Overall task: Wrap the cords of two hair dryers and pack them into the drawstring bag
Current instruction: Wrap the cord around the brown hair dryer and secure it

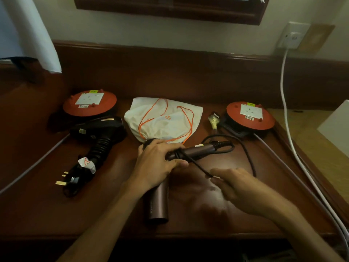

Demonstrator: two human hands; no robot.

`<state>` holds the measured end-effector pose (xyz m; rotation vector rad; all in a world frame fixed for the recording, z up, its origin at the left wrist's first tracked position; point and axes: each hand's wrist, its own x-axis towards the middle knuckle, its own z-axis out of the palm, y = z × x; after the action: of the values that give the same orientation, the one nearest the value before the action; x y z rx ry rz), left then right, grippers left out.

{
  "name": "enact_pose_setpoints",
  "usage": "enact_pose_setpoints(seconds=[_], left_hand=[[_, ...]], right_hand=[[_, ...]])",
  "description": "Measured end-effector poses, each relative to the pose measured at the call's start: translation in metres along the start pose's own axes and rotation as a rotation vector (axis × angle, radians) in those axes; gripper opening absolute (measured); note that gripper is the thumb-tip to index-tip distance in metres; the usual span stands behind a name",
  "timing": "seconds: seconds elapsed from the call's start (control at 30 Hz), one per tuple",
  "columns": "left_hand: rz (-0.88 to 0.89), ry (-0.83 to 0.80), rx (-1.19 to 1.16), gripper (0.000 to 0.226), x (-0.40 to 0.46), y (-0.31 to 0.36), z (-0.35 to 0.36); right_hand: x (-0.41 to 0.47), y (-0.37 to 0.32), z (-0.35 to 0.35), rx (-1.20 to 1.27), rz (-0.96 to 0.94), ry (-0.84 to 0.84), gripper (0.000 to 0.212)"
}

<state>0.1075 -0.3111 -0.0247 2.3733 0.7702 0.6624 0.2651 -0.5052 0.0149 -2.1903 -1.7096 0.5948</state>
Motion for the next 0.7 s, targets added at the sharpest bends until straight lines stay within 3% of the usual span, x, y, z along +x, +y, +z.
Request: enact_pose_setpoints(seconds=[0.1,0.2,0.33,0.43,0.57,0.63,0.7], left_hand=[[-0.013,-0.016,-0.006,0.063,0.001,-0.005,-0.003],[-0.003,-0.125,0.081,0.067,-0.005,0.0,-0.007],[0.029,-0.051,0.151,0.049,-0.012,0.006,-0.004],[0.039,-0.043,0.07,0.048,-0.014,0.002,-0.008],[0.02,-0.082,-0.073,0.047,-0.015,-0.009,-0.018],[-0.002,-0.118,-0.204,0.04,-0.013,-0.014,-0.025],[-0.007,-0.163,-0.354,0.035,-0.014,-0.016,-0.033]], right_hand=[[0.007,0.006,0.032,0.115,-0.048,0.066,0.02],[0.018,0.015,0.053,0.084,-0.067,0.061,0.033],[0.024,0.022,0.056,0.077,-0.081,0.073,0.031],[0.034,0.031,0.055,0.061,-0.068,0.061,0.03],[0.058,0.033,0.05,0.025,-0.196,0.194,0.022],[0.075,0.03,0.042,0.086,-0.145,0.103,0.02],[0.095,0.034,0.032,0.193,-0.049,-0.024,0.047]])
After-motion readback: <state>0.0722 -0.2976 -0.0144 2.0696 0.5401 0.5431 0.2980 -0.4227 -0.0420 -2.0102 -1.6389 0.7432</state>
